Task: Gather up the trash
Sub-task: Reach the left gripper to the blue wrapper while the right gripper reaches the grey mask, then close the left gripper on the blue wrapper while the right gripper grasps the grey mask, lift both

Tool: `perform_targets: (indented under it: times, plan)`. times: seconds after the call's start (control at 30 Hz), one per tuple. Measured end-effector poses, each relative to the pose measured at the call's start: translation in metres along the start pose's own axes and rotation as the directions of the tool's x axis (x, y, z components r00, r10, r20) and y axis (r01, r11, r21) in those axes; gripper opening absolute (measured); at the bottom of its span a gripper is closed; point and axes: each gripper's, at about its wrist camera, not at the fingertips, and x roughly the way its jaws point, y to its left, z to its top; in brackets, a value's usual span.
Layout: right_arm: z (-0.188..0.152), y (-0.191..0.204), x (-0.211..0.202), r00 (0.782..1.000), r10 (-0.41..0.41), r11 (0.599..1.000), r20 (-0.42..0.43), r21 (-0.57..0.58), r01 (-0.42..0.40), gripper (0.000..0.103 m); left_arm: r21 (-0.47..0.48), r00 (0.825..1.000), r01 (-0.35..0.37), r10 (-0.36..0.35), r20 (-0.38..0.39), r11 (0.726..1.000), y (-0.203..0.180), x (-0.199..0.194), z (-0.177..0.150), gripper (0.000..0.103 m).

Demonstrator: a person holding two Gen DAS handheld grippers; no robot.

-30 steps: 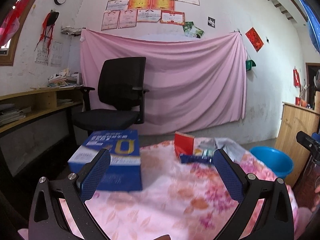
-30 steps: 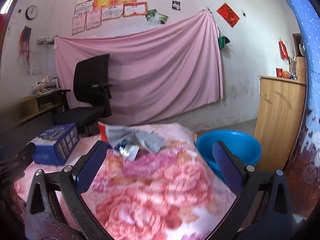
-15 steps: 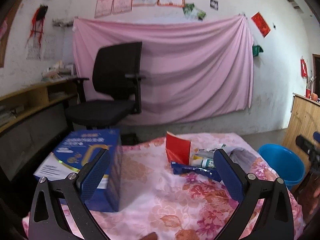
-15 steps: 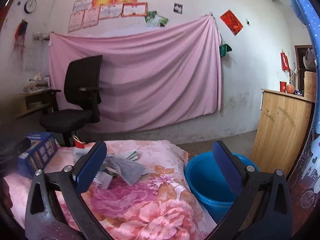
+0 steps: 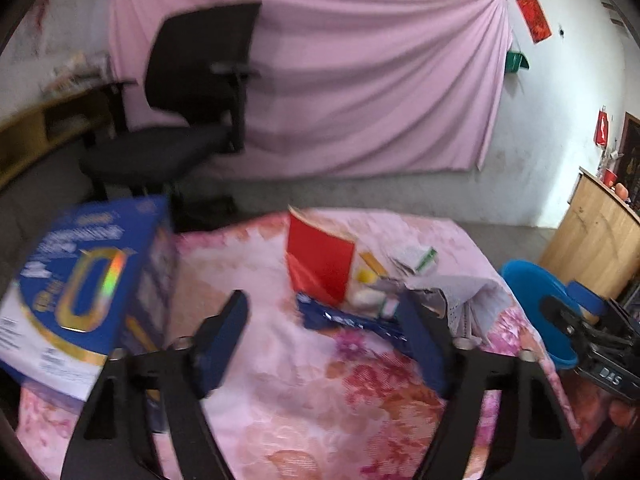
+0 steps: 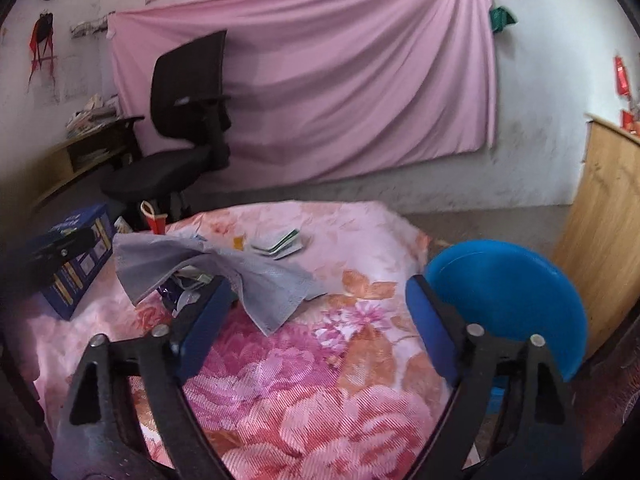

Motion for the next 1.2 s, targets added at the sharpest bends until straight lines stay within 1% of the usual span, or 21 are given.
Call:
perform_targets:
  times: [0.07, 0.13, 0.23, 0.27, 0.3, 0.33, 0.37, 0.43, 0.47, 0.5, 0.53, 0.63, 0.7, 0.77, 0.83, 0.9, 0.97, 1.0, 1.07, 1.13, 1.2]
  plan:
    - [0.007, 0.0, 0.01, 1.0, 0.018, 1.0, -0.017, -0.018, -0.018, 0.103, -0.018, 0.996, 0.047, -0.048, -0.07, 0.999, -0.001, 0.016, 0.001, 0.049]
    - [0.013, 0.001, 0.021, 0.999, 0.038, 0.998, -0.03, -0.044, -0.04, 0.103, -0.031, 0.99, 0.069, -0.073, -0.117, 0.997, -0.003, 0.028, 0.001, 0.044]
    - [0.018, 0.001, 0.043, 0.99, 0.118, 0.991, -0.079, -0.055, -0.122, 0.103, -0.059, 0.977, 0.11, -0.119, -0.174, 0.992, -0.002, 0.044, 0.002, 0.037]
    - [0.02, 0.003, 0.053, 0.982, 0.15, 0.986, -0.114, -0.061, -0.158, 0.103, -0.07, 0.972, 0.125, -0.136, -0.193, 0.99, -0.002, 0.05, 0.003, 0.036]
    - [0.018, 0.004, 0.058, 0.976, 0.172, 0.981, -0.136, -0.065, -0.182, 0.101, -0.08, 0.969, 0.134, -0.147, -0.199, 0.988, 0.0, 0.052, 0.004, 0.035]
    - [0.018, 0.004, 0.066, 0.964, 0.205, 0.973, -0.17, -0.068, -0.219, 0.098, -0.088, 0.966, 0.135, -0.151, -0.211, 0.987, 0.001, 0.055, 0.005, 0.031]
    - [0.018, 0.004, 0.072, 0.953, 0.232, 0.966, -0.196, -0.066, -0.248, 0.096, -0.099, 0.958, 0.135, -0.156, -0.241, 0.986, 0.002, 0.062, 0.007, 0.024]
    - [0.018, 0.005, 0.086, 0.924, 0.29, 0.948, -0.251, -0.059, -0.314, 0.09, -0.135, 0.941, 0.132, -0.167, -0.293, 0.982, 0.006, 0.071, 0.008, 0.02]
    - [0.019, 0.007, 0.092, 0.915, 0.296, 0.943, -0.273, -0.067, -0.326, 0.088, -0.165, 0.928, 0.133, -0.181, -0.324, 0.977, 0.008, 0.076, 0.007, 0.02]
    - [0.019, 0.009, 0.094, 0.911, 0.297, 0.941, -0.285, -0.075, -0.33, 0.082, -0.192, 0.918, 0.134, -0.195, -0.345, 0.972, 0.011, 0.08, 0.006, 0.02]
    - [0.018, 0.011, 0.097, 0.905, 0.299, 0.938, -0.304, -0.082, -0.337, 0.075, -0.206, 0.914, 0.128, -0.196, -0.356, 0.97, 0.013, 0.08, 0.009, 0.018]
    - [0.013, 0.012, 0.106, 0.876, 0.325, 0.926, -0.356, -0.067, -0.37, 0.064, -0.284, 0.9, 0.127, -0.23, -0.369, 0.95, 0.021, 0.077, 0.019, 0.018]
    - [0.012, 0.012, 0.11, 0.867, 0.324, 0.928, -0.378, -0.051, -0.369, 0.061, -0.307, 0.903, 0.122, -0.234, -0.359, 0.944, 0.021, 0.075, 0.026, 0.018]
    - [0.011, 0.011, 0.117, 0.863, 0.309, 0.934, -0.4, -0.043, -0.354, 0.053, -0.3, 0.912, 0.127, -0.23, -0.34, 0.946, 0.017, 0.066, 0.034, 0.018]
    - [0.009, 0.009, 0.122, 0.863, 0.277, 0.945, -0.423, -0.041, -0.324, 0.038, -0.292, 0.911, 0.138, -0.237, -0.336, 0.946, 0.013, 0.06, 0.039, 0.019]
    - [0.009, 0.007, 0.123, 0.86, 0.269, 0.951, -0.433, -0.023, -0.309, 0.035, -0.314, 0.909, 0.154, -0.259, -0.327, 0.937, 0.011, 0.054, 0.042, 0.027]
    - [0.009, 0.003, 0.121, 0.861, 0.259, 0.957, -0.437, -0.005, -0.291, 0.033, -0.347, 0.912, 0.162, -0.274, -0.304, 0.924, 0.012, 0.046, 0.042, 0.044]
    - [0.009, 0.001, 0.12, 0.861, 0.257, 0.959, -0.439, 0.004, -0.284, 0.032, -0.36, 0.916, 0.165, -0.279, -0.289, 0.918, 0.013, 0.044, 0.041, 0.046]
    - [0.009, 0.0, 0.12, 0.862, 0.247, 0.964, -0.443, 0.023, -0.265, 0.031, -0.387, 0.92, 0.171, -0.288, -0.267, 0.906, 0.014, 0.043, 0.04, 0.046]
    - [0.01, -0.002, 0.116, 0.867, 0.228, 0.97, -0.443, 0.023, -0.244, 0.031, -0.404, 0.92, 0.173, -0.293, -0.26, 0.899, 0.012, 0.045, 0.037, 0.046]
    - [0.01, -0.004, 0.114, 0.872, 0.221, 0.972, -0.436, 0.031, -0.231, 0.031, -0.411, 0.922, 0.161, -0.286, -0.262, 0.897, 0.007, 0.051, 0.033, 0.046]
